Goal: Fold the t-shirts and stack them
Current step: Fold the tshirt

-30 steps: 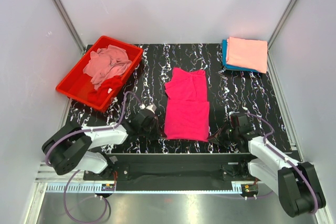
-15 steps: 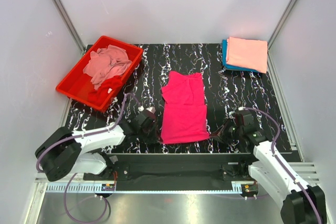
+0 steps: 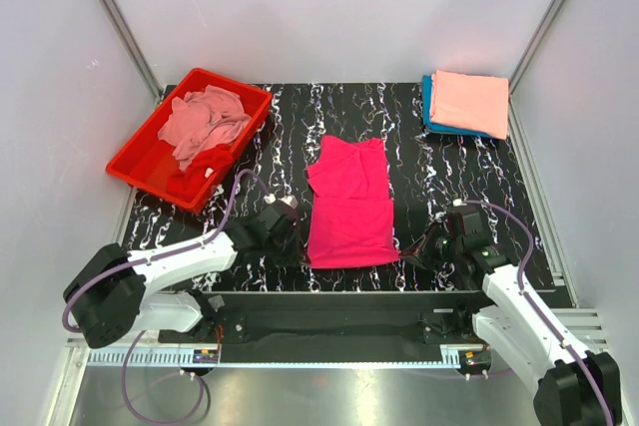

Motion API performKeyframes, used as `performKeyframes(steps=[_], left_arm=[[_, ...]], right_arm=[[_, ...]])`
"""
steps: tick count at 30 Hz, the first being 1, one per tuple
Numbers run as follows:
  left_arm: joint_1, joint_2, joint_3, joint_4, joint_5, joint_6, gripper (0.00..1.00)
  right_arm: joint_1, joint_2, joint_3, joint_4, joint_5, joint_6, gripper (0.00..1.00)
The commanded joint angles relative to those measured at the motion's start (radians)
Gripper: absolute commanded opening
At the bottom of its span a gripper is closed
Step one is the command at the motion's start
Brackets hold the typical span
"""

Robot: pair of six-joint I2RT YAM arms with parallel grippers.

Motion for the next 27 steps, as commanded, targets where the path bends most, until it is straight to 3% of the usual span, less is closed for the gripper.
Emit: performKeyframes(steps=[1,12,20,27], left_arm=[[-0.003,-0.002,0.084,-0.039,-0.033,0.030,0.00],[0.056,0.088,0.337,-0.191,-0.064,0.123,0.00],[0.155,0.205,0.547,-0.239,-0.068,0.214,0.00],[0.219,0.330,0.771,-0.233,-0.079,0.319,0.00]], right_arm=[[0.005,-0.006,0.060,-0.026,0.015,-0.024,0.00],[0.005,0.123,0.296,-0.043,0.075,-0.085,0.00],[0.005,0.338,0.470,0.011,0.113,-0.146,0.00],[-0.024,0.571,0.746,0.026,0.167,-0.252,0.00]])
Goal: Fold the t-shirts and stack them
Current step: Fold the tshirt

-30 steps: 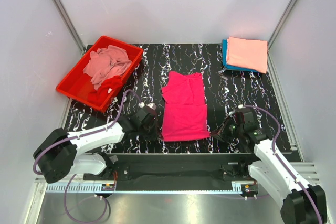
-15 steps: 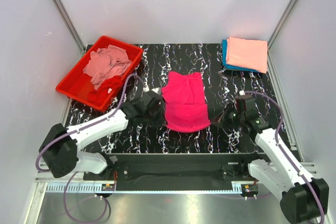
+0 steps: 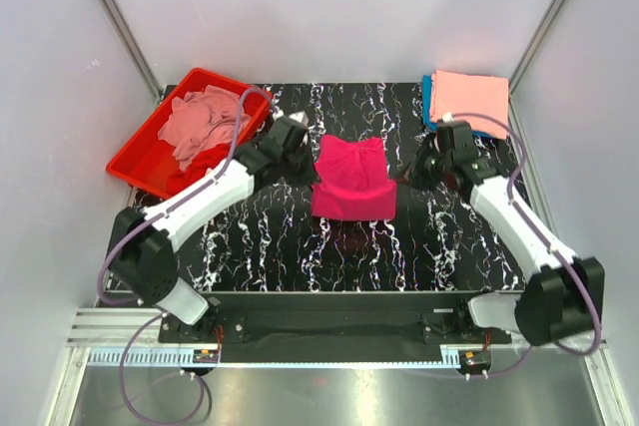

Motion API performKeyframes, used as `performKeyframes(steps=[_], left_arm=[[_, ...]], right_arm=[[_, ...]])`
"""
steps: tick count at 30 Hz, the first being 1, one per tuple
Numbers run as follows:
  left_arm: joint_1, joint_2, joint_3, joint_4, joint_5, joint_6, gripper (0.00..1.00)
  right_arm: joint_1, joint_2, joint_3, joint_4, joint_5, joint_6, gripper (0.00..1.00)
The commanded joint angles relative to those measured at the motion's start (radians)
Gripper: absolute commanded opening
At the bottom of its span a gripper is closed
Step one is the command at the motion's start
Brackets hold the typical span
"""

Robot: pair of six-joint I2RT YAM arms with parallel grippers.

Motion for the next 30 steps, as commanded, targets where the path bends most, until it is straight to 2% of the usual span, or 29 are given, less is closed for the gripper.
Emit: performKeyframes(steps=[1,12,17,23,25,26,27,28,29,30], left_arm=[[0.030,0.065,0.154,0.007,-0.024,0.090,0.00],[0.160,0.382,0.571,0.034,0.013,0.156,0.00],[0.215,0.549,0.665,0.074,0.077,0.167,0.00],[0.286,0.678,0.717,0.261,0.151,0.158,0.04],[0.307,0.741,0.752,0.309,0.177,0.159,0.11],[0.310,0.763,0.790,0.330,0.192,0.168,0.19],[0.317,0.784,0.813,0.362,0.203,0.176,0.41],[0.318,0.828,0.842,0.365,0.226,0.182,0.50],[0.318,0.847,0.902,0.362,0.245,0.208,0.59],[0.318,0.861,0.922,0.359,0.258,0.222,0.63]], right_arm=[[-0.027,0.115,0.142,0.055,0.047,-0.079,0.00],[-0.103,0.467,0.514,0.087,-0.022,-0.130,0.00],[-0.127,0.639,0.599,0.164,-0.078,-0.127,0.00],[-0.143,0.858,0.754,0.222,-0.154,-0.139,0.00],[-0.150,0.927,0.812,0.233,-0.159,-0.142,0.00],[-0.152,0.947,0.832,0.230,-0.154,-0.142,0.00],[-0.155,0.965,0.866,0.232,-0.148,-0.139,0.10],[-0.161,0.996,0.881,0.239,-0.148,-0.141,0.18],[-0.166,1.005,0.895,0.239,-0.145,-0.151,0.20],[-0.169,1.004,0.909,0.238,-0.121,-0.153,0.32]])
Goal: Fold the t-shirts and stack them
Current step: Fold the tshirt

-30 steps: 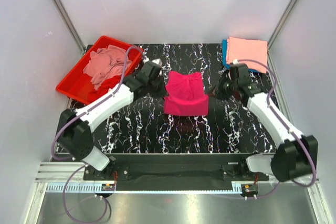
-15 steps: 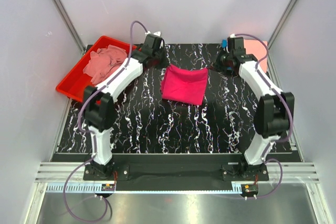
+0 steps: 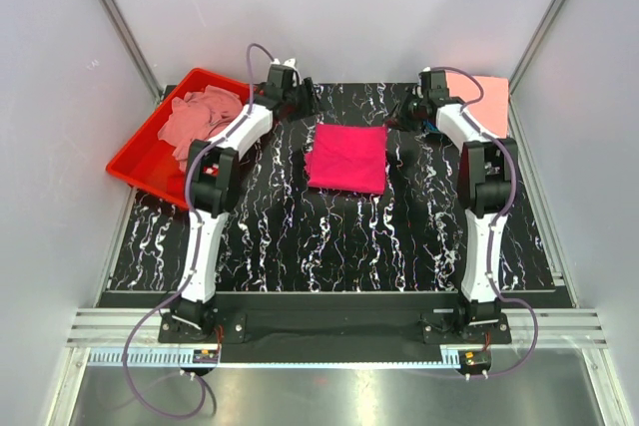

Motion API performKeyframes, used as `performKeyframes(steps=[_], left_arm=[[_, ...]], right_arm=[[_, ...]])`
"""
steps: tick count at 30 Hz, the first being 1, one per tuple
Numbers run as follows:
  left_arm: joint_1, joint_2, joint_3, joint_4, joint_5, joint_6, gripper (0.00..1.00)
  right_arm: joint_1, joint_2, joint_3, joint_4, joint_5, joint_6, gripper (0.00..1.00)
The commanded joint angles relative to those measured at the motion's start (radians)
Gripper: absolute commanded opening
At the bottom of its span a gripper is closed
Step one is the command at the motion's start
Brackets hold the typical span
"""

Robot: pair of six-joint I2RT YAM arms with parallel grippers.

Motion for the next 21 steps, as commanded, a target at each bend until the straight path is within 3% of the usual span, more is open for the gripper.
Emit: performKeyframes(steps=[1,4,10,12,13,14,17,21], left_arm=[[-0.003,0.020,0.130,0.113,0.101,0.063,0.64],[-0.003,-0.029,0.079,0.113,0.082,0.118,0.66],[-0.013,-0.218,-0.210,0.252,0.153,0.160,0.66],[-0.015,-0.209,-0.232,0.254,0.176,0.153,0.64],[-0.017,-0.203,-0.238,0.255,0.221,0.146,0.63],[-0.017,-0.192,-0.241,0.268,0.248,0.129,0.61],[-0.029,-0.165,-0.248,0.292,0.301,0.101,0.59],[-0.044,-0.116,-0.218,0.302,0.285,0.098,0.59]], right_arm=[[-0.025,-0.002,0.082,0.057,0.012,-0.034,0.37],[-0.026,-0.066,0.064,0.025,0.050,-0.072,0.60],[-0.025,-0.106,-0.013,-0.062,-0.084,-0.164,0.64],[-0.025,-0.117,-0.062,-0.056,-0.103,-0.187,0.35],[-0.025,-0.129,-0.073,-0.042,-0.124,-0.192,0.27],[-0.025,-0.136,-0.083,-0.036,-0.150,-0.201,0.12],[-0.025,-0.136,-0.099,-0.015,-0.314,-0.181,0.02],[-0.025,-0.053,-0.088,0.033,-0.410,-0.146,0.03]])
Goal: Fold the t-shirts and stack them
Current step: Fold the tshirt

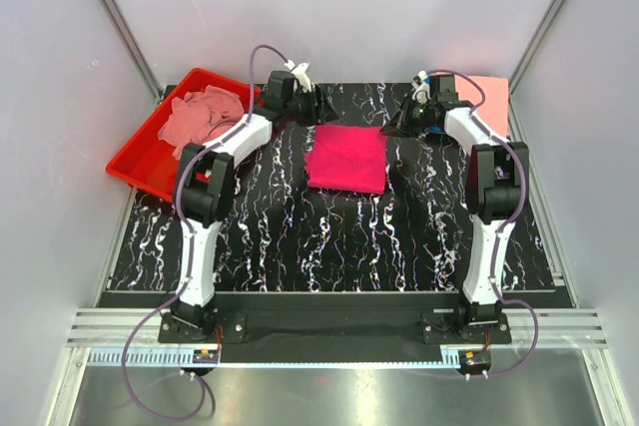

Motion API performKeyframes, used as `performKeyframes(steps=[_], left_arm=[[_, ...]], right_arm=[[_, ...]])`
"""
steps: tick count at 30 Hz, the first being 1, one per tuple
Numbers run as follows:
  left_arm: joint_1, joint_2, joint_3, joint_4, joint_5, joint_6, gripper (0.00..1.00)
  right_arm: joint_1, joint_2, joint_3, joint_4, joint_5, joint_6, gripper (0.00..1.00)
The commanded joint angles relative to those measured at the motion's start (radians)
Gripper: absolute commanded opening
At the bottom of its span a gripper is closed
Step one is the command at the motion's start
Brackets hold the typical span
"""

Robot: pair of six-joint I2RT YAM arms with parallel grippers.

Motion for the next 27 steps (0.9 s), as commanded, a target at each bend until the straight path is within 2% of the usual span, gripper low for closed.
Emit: performKeyframes(steps=[1,8,11,12,14,15,18,23,27], left_arm=[[-0.016,0.060,0.038,0.071,0.047,-0.013,0.60],[-0.017,0.203,0.150,0.074,0.026,-0.008,0.60],[-0.006,0.296,0.254,0.080,-0.028,-0.026,0.64],[0.003,0.325,0.340,0.080,0.024,-0.043,0.63],[0.018,0.365,0.390,0.080,0.032,-0.092,0.63],[0.021,0.358,0.391,0.080,0.043,-0.106,0.63],[0.024,0.268,0.318,0.140,0.046,-0.134,0.64],[0.024,0.110,0.214,0.124,0.031,-0.120,0.68],[0.018,-0.018,0.117,0.083,0.029,-0.088,0.70]], right_arm=[[0.002,0.050,0.029,0.064,-0.139,0.010,0.04],[-0.022,0.265,0.186,0.169,-0.162,0.115,0.05],[-0.038,0.317,0.197,0.298,-0.172,0.190,0.06],[-0.039,0.328,0.197,0.365,-0.175,0.210,0.07],[-0.045,0.331,0.192,0.424,-0.200,0.256,0.09],[-0.045,0.317,0.185,0.476,-0.212,0.271,0.11],[-0.047,0.260,0.163,0.487,-0.211,0.284,0.17],[-0.048,0.179,0.163,0.354,-0.192,0.236,0.31],[-0.029,0.035,0.028,0.288,-0.189,0.209,0.39]])
